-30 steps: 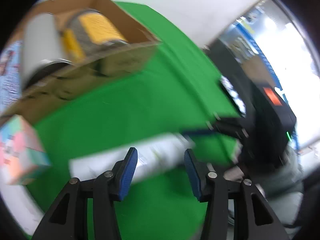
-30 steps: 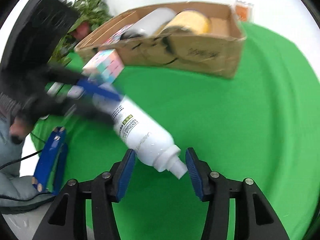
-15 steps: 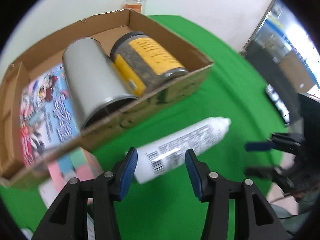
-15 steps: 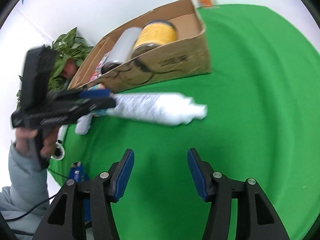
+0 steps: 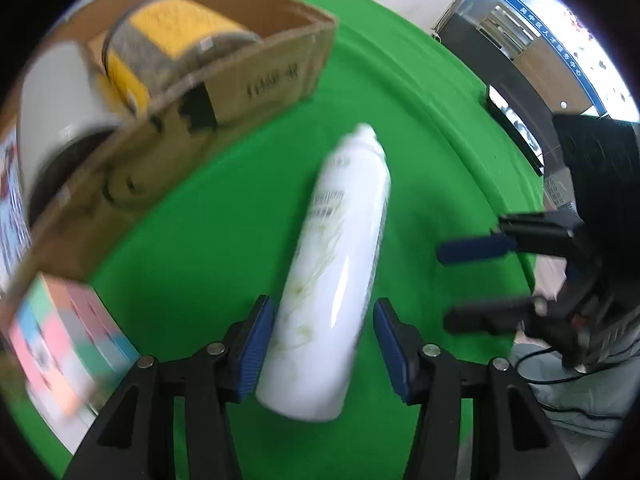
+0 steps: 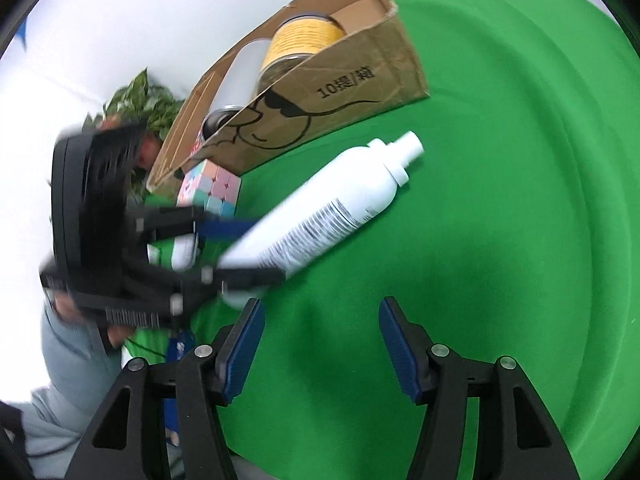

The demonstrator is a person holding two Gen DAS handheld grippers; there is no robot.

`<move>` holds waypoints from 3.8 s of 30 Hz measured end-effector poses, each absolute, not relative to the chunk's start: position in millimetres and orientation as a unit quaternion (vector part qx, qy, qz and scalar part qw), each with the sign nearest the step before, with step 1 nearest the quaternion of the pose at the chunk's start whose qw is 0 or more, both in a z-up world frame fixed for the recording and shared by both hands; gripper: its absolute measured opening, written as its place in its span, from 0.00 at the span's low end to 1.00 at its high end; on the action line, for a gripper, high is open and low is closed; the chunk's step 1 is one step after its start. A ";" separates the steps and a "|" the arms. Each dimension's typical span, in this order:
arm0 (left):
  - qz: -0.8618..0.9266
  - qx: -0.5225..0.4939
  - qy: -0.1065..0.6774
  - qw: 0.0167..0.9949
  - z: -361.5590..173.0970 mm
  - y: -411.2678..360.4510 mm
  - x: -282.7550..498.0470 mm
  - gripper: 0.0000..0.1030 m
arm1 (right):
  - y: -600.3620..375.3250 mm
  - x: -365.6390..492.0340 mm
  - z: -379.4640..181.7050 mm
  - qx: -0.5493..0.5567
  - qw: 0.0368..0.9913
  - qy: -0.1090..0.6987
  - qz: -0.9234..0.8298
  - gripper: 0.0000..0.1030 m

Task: Organize rigid objects

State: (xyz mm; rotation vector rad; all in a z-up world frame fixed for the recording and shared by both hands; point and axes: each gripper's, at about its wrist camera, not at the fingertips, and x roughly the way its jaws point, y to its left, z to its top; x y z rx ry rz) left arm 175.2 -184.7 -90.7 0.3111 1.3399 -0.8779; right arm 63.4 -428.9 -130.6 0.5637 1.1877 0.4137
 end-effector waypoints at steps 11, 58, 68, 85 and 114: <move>-0.383 0.096 0.599 0.697 -96.4 -189.9 133.0 0.43 | -416.7 93.2 -149.8 0.312 0.771 0.538 0.137 0.53; -0.297 -0.116 0.567 0.760 -52.8 -240.1 323.7 0.42 | -466.2 327.6 -69.1 0.148 0.837 0.501 0.163 0.41; -0.211 0.008 0.363 0.908 65.4 -141.1 205.5 0.77 | -434.7 193.4 -36.6 0.044 0.912 0.402 0.066 0.92; -0.082 0.022 0.302 0.949 76.6 -26.5 55.3 0.80 | -329.1 4.1 -11.7 -0.024 0.948 0.315 0.042 0.93; -0.271 -0.217 0.538 0.768 -112.4 -52.3 23.5 0.49 | -226.2 -107.4 -115.4 -0.074 0.867 0.391 0.300 0.35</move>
